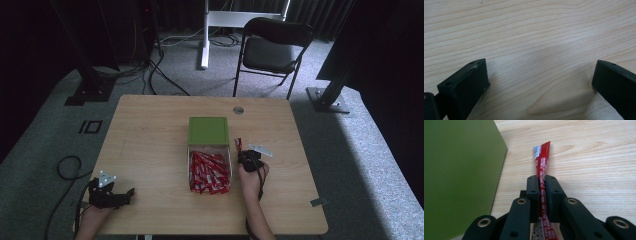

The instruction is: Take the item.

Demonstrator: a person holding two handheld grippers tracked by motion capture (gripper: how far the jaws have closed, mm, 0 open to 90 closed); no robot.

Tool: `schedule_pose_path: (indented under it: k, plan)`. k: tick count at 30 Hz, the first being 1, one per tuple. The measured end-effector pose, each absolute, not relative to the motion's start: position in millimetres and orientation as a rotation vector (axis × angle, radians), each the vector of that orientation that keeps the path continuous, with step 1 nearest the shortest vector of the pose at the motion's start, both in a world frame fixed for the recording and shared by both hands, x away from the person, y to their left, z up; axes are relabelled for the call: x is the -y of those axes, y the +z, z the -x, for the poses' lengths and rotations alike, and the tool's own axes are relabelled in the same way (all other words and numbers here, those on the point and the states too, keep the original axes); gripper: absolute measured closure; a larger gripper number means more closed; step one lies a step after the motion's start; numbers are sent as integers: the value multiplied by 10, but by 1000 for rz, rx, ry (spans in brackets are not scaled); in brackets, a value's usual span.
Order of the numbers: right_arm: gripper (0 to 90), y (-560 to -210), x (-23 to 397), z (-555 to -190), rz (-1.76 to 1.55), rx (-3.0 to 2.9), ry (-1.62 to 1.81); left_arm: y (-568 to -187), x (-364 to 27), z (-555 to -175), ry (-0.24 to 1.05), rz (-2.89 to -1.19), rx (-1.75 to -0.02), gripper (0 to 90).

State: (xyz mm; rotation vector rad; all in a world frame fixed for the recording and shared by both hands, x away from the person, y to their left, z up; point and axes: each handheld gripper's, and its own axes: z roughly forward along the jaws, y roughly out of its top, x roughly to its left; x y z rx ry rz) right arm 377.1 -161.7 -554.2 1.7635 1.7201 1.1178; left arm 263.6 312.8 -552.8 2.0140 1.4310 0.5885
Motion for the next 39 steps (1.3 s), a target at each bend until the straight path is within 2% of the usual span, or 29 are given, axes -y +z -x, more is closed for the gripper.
schedule_pose_path:
  k: [13,20,29,36,39]
  plan:
    - [550,-5361,1714,-3736,-1714,-1767,1121,-5529,-3126,-2636,589,-2011,-1432,15]
    - [477,-5259,1850,-3688,-1680,-1794,1130,-5529,-3126,-2636,589,-2010,-1432,15]
    - [289,-5243,2081,-3627,-1710,-1795,1097,-5529,-3126,-2636,589,-2011,-1432,15]
    - [207,-5281,2255,-3564,-1733,-1794,1072,-5529,-3125,-2636,589,-2009,-1433,15]
    - [201,-5311,2335,-3534,-1737,-1799,1054,-5528,-3127,-2636,589,-2013,-1431,15]
